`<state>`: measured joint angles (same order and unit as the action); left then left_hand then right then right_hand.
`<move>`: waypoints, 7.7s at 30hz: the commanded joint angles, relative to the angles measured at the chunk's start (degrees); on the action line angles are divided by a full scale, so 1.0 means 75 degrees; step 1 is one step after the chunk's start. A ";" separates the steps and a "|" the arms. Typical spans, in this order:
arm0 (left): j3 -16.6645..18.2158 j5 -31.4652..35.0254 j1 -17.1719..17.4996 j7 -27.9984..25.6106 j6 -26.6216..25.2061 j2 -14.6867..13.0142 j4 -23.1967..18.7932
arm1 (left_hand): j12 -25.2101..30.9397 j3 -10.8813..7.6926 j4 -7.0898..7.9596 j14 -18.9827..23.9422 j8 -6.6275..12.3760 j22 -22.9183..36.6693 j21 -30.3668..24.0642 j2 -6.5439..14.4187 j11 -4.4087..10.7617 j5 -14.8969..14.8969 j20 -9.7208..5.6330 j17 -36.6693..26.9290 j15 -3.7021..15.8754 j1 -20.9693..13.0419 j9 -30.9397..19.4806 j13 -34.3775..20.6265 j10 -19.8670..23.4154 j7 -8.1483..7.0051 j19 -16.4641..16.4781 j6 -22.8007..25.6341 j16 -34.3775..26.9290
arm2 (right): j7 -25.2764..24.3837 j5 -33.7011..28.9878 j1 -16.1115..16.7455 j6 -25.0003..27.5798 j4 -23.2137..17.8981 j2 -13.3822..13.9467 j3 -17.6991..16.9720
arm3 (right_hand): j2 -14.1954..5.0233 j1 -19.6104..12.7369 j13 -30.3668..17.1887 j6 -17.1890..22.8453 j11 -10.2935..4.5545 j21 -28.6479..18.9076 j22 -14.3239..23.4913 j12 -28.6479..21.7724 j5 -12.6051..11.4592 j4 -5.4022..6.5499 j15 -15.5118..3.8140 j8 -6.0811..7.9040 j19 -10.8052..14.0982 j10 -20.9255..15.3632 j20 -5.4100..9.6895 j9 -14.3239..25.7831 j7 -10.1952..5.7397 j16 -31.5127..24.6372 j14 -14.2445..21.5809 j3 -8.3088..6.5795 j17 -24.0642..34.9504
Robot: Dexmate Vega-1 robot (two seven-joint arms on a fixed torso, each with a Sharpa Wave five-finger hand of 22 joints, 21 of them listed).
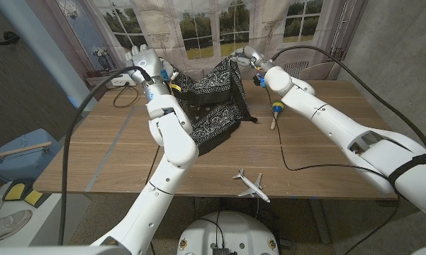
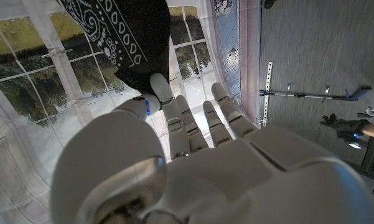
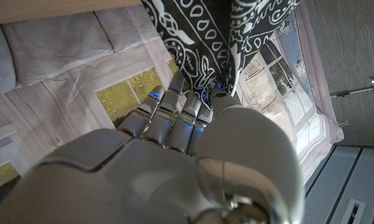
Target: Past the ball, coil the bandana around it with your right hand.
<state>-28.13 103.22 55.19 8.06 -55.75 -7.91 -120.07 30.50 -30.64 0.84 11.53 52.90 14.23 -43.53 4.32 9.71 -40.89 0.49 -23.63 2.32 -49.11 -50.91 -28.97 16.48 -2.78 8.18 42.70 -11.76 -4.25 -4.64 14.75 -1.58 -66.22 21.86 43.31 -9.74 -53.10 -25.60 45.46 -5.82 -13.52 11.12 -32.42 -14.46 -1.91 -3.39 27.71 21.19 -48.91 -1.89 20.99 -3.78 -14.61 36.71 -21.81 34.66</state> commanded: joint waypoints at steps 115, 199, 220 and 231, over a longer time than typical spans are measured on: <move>0.1493 -1.3181 0.0533 -0.4624 0.0336 -0.3207 -0.2951 | -0.2438 0.1834 -0.0018 -0.1456 -0.5665 -0.0445 0.0970 -0.0214 -0.1503 0.4053 0.1568 0.1361 -0.1365 0.3983 0.5374 0.1938 -0.1763 -0.0604 -0.2603 -0.5083 0.0091 | -0.0528 -0.5373 0.1772 -0.1639 -0.2817 0.1998 0.1082 | 0.1055 0.2789 0.1370 -0.5791 0.0629 0.0182 -0.0073 0.2558 -0.0119 -0.0210 0.0781 -0.2060 -0.1855 0.6507 -0.1357 -0.1213 -0.1178 0.0207 -0.4842 0.2541 -0.2386; 0.1611 -1.5888 0.0102 -0.5357 0.1660 -0.4542 -0.2356 | -0.2453 0.1786 -0.0072 -0.1681 -0.5563 -0.0426 0.1165 -0.0068 -0.1714 0.4079 0.1565 0.1542 -0.1367 0.4179 0.5386 0.2074 -0.1983 -0.0356 -0.2628 -0.4853 0.0078 | 0.4564 0.1159 0.0133 -0.2119 0.2575 -0.0248 0.0349 | -0.0146 -0.1227 0.1098 -0.3284 0.1097 -0.4749 0.1207 0.0729 0.0543 -0.0691 -0.1180 -0.1797 0.6280 0.1705 0.1851 -0.1142 -0.0374 -0.3803 0.3665 -0.0120 -0.0119; 0.1613 -1.5985 0.0186 -0.5439 0.1672 -0.4596 -0.2435 | -0.2440 0.1777 -0.0091 -0.1720 -0.5569 -0.0423 0.1201 -0.0048 -0.1708 0.4082 0.1565 0.1564 -0.1365 0.4214 0.5383 0.2094 -0.2002 -0.0339 -0.2621 -0.4839 0.0071 | 0.6856 0.3942 -0.0695 -0.2457 0.5978 -0.1818 -0.0783 | -0.0136 -0.1369 0.0974 -0.3038 0.1145 -0.4948 0.1085 0.0572 0.0521 -0.0659 -0.1189 -0.1800 0.6353 0.1452 0.1939 -0.1118 -0.0127 -0.3733 0.3735 -0.0353 0.0164; 0.1608 -1.6029 0.0160 -0.5401 0.1748 -0.4635 -0.2388 | -0.2436 0.1772 -0.0103 -0.1727 -0.5573 -0.0422 0.1215 -0.0042 -0.1708 0.4083 0.1564 0.1574 -0.1369 0.4233 0.5382 0.2104 -0.2020 -0.0333 -0.2603 -0.4839 0.0062 | 0.7586 0.4876 -0.0739 -0.1072 0.6137 -0.2111 -0.1492 | -0.0125 -0.1469 0.0884 -0.2949 0.1128 -0.5150 0.1042 0.0440 0.0528 -0.0668 -0.1222 -0.1837 0.6532 0.1303 0.1945 -0.1099 0.0078 -0.3727 0.4028 -0.0458 0.0264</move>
<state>-16.00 -16.62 56.47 -32.68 -43.21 -42.36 -138.23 12.09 -17.12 0.31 -1.12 10.81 10.79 -34.53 3.88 -2.87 -10.33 12.27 -11.71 -7.78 -17.87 -10.41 -13.03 1.56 -5.62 -9.74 6.03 -11.04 45.73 22.26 10.21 -19.32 -23.29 8.94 37.33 3.06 -49.79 -18.68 23.03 3.67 -51.61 18.86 -28.62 -10.18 -7.11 8.42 14.14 70.64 -25.95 11.20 12.60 -3.66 -41.98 24.38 -23.45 34.91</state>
